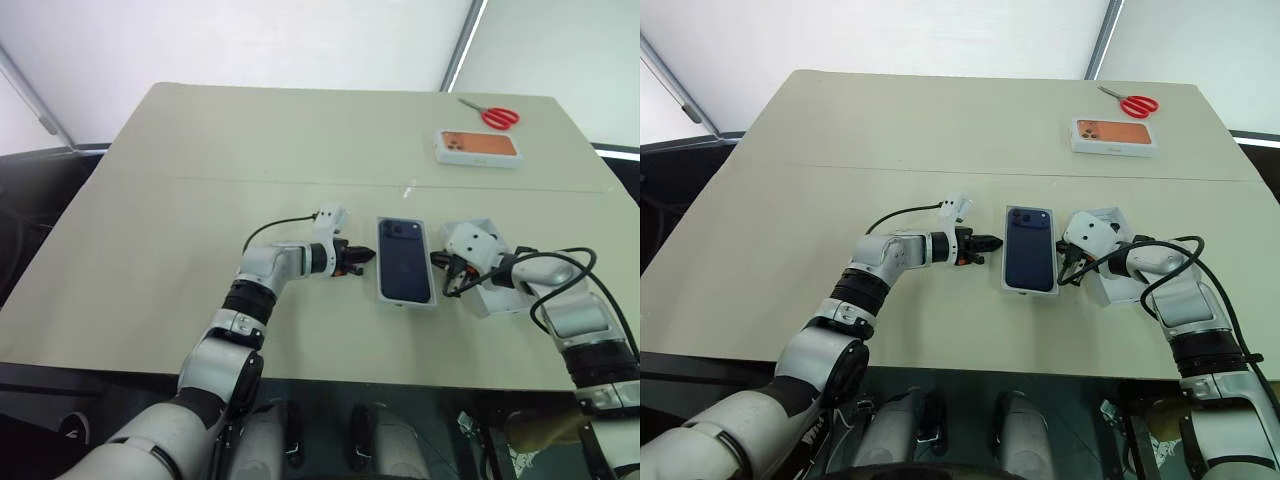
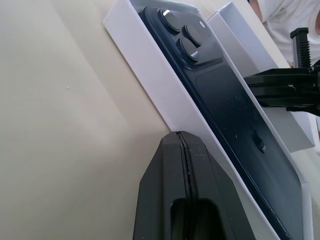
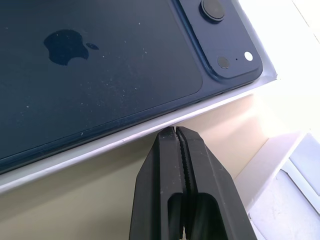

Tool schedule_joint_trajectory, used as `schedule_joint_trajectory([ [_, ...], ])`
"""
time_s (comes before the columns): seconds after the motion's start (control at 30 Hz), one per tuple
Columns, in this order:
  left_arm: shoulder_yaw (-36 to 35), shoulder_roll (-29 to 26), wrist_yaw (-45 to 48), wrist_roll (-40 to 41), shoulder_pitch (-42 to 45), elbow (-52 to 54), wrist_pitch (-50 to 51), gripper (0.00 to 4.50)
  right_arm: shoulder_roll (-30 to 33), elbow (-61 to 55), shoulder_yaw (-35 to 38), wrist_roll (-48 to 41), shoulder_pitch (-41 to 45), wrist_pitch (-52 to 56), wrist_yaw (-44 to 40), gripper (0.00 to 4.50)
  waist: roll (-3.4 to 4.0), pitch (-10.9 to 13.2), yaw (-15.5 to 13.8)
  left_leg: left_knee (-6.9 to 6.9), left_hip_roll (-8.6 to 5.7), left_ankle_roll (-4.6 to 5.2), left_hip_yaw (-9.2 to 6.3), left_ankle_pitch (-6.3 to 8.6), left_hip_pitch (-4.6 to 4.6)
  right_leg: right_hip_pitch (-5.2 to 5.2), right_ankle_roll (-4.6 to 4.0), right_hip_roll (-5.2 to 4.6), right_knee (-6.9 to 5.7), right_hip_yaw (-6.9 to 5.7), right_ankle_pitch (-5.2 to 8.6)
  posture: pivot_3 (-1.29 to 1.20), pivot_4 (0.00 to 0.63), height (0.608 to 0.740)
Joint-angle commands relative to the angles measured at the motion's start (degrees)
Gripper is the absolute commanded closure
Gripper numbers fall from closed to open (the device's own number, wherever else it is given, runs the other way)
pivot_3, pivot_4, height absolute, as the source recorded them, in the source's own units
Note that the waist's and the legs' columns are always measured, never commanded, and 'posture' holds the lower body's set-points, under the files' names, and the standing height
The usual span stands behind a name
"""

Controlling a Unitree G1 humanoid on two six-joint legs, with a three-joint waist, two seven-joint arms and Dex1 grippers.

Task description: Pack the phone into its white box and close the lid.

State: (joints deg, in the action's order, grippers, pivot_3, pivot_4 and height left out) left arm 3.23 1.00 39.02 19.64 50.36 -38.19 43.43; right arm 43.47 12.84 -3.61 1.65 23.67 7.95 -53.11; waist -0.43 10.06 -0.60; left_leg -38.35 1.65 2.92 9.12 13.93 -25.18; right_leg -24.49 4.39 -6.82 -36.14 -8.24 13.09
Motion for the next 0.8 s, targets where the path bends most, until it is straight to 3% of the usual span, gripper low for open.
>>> schedule_joint_trajectory([
  [0.03,0.9,1.8,1.6,0.3,0.7,1.9,-0.2,4.5,0.4,-1.5,0.3,-0.6,0.1,-0.9,-0.4,4.44,0.0,0.0,0.0,0.0,0.0,0.0,0.0,0.0,0.0,0.0,0.0,0.0,0.0,0.0,0.0,0.0,0.15,0.738],
  [0.8,0.0,-0.6,2.5,-0.5,0.2,4.6,0.5,4.5,1.6,0.2,0.2,1.2,0.9,-3.1,0.0,4.44,0.0,0.0,0.0,-0.01,0.0,0.01,0.0,0.0,0.0,0.0,0.0,0.01,-0.01,0.0,0.0,0.0,0.15,0.738],
])
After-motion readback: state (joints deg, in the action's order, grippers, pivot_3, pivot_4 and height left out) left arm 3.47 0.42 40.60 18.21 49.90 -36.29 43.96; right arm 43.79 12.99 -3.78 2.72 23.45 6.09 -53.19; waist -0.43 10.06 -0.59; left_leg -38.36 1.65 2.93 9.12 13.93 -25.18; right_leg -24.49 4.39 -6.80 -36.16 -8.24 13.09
